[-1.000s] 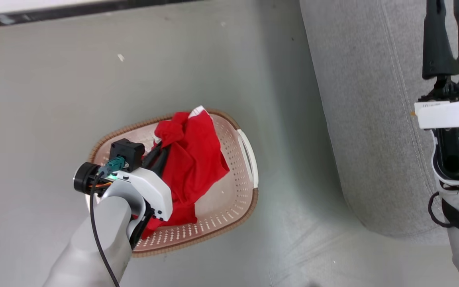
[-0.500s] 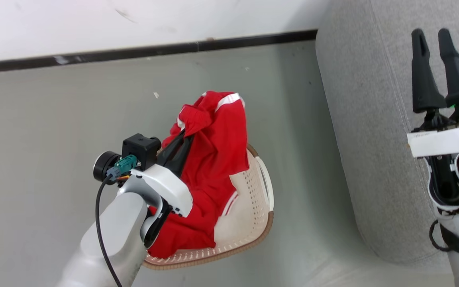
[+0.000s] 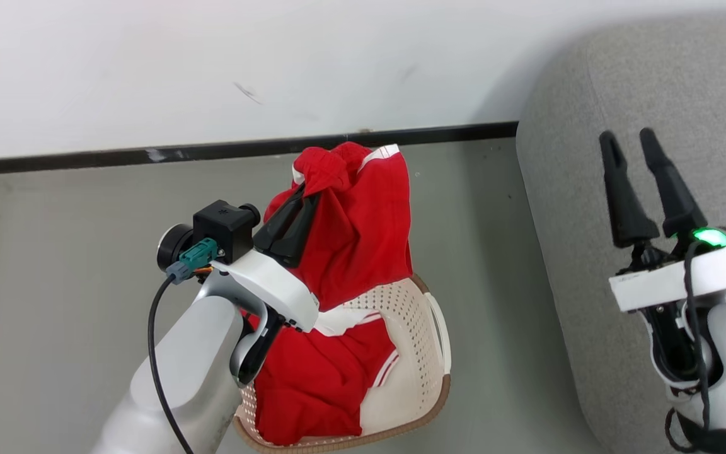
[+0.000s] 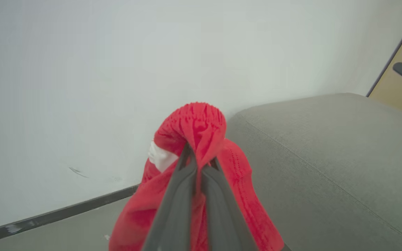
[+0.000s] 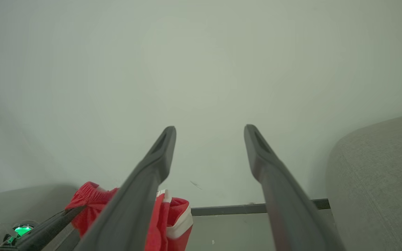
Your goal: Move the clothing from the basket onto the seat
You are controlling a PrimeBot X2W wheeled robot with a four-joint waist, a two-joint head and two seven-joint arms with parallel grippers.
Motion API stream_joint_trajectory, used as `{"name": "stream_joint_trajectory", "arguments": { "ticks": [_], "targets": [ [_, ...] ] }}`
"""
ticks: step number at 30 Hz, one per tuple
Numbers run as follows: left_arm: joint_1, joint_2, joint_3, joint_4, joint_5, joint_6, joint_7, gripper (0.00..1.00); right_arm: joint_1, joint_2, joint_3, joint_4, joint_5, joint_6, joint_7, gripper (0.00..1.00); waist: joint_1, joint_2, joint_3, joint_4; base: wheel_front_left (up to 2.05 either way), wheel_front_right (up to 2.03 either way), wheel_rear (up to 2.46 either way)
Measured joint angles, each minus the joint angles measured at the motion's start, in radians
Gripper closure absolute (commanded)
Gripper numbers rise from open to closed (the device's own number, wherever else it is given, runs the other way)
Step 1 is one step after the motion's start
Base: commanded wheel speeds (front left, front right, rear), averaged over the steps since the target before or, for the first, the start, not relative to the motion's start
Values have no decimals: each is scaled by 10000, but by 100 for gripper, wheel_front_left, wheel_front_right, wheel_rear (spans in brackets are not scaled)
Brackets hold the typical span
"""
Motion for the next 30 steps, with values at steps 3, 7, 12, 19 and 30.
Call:
{"name": "stream_joint_trajectory", "arguments": {
  "ticks": [3, 7, 12, 19, 30],
  "targets": [
    [0, 0, 4, -151, -4, 19, -8, 100, 270, 12, 144, 19, 0, 0, 0, 0, 0, 0, -290, 91, 0, 0, 0],
    [0, -2, 15, -357, -29, 56, -8, 100, 691, 63, 297, 79, 4, 0, 0, 0, 0, 0, -656, 199, 0, 0, 0],
    [0, -8, 56, -556, -134, 86, -8, 100, 1164, 77, 541, 134, 6, 0, 0, 0, 0, 0, -1069, 314, 0, 0, 0],
    [3, -8, 15, -828, -416, 86, 130, 100, 1639, 77, 1260, 207, 52, 0, 0, 0, 0, 0, -1560, 437, 0, 0, 0],
    [249, -6, -142, -1151, -663, 138, 514, 100, 2057, 27, 1875, 305, 178, 0, 0, 0, 0, 0, -2053, 583, 0, 0, 0]
  ]
}}
